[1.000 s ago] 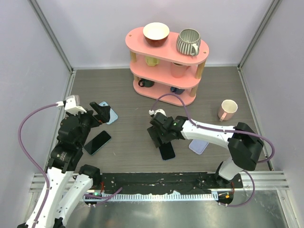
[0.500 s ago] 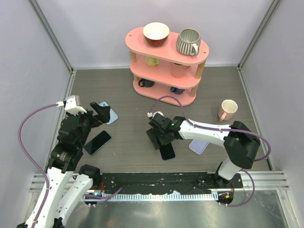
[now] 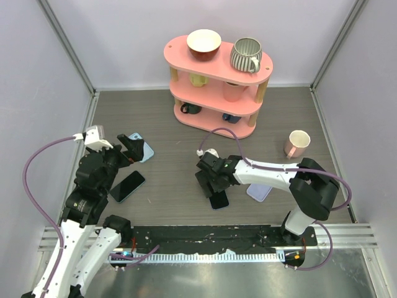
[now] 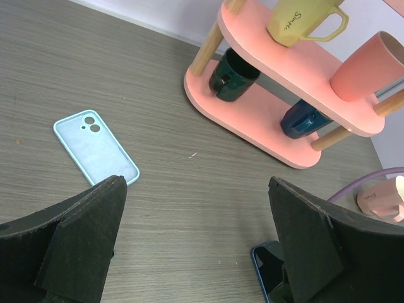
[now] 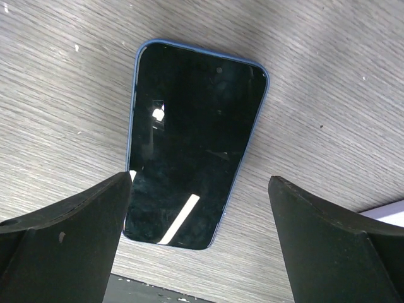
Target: Put the phone into the phone case
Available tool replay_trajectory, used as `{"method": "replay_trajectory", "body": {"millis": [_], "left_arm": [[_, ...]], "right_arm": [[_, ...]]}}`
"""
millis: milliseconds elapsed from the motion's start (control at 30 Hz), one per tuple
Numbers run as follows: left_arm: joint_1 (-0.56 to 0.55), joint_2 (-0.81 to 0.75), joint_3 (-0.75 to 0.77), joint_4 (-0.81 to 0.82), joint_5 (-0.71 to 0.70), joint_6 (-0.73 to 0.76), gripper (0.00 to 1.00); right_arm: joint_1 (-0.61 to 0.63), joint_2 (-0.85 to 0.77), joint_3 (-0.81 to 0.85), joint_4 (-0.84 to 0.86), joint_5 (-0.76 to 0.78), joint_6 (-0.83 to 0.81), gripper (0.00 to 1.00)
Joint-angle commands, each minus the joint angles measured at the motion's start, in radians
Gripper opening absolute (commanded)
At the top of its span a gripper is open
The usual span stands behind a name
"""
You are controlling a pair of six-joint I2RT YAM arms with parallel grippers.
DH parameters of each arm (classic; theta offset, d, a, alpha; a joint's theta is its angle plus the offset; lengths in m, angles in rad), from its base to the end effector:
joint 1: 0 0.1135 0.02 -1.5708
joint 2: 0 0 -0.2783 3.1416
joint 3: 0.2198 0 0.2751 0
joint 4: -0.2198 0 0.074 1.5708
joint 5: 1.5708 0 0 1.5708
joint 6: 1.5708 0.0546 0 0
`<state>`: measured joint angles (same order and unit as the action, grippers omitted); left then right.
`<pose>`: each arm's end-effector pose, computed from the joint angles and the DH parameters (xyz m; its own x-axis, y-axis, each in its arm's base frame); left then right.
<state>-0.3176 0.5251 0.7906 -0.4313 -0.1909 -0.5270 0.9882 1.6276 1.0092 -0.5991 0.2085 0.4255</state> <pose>0.1442 -0.0365 0.3603 -0.2003 -0.4539 -0.8682 0.0325 0.8826 -0.4690 0.1929 0.2722 0.1650 -0.7911 -0.4667 -0.3953 -0.4951 0.8682 -0.0341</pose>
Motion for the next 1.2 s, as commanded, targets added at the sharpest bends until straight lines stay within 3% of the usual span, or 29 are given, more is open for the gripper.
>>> {"method": "replay_trajectory", "body": {"millis": [0,1167], "left_arm": [[-0.015,-0.010,0.013,0.020,-0.010,-0.002,1.00],[-0.043,-0.033,0.010,0.017,-0.038,0.007,1.00]], "right_arm": [[0.003,-0.060,-0.017,0.032,0.032,0.036,0.96],[0.052,0.028,-0.046,0.087,0.029,0.137,0.93]]}}
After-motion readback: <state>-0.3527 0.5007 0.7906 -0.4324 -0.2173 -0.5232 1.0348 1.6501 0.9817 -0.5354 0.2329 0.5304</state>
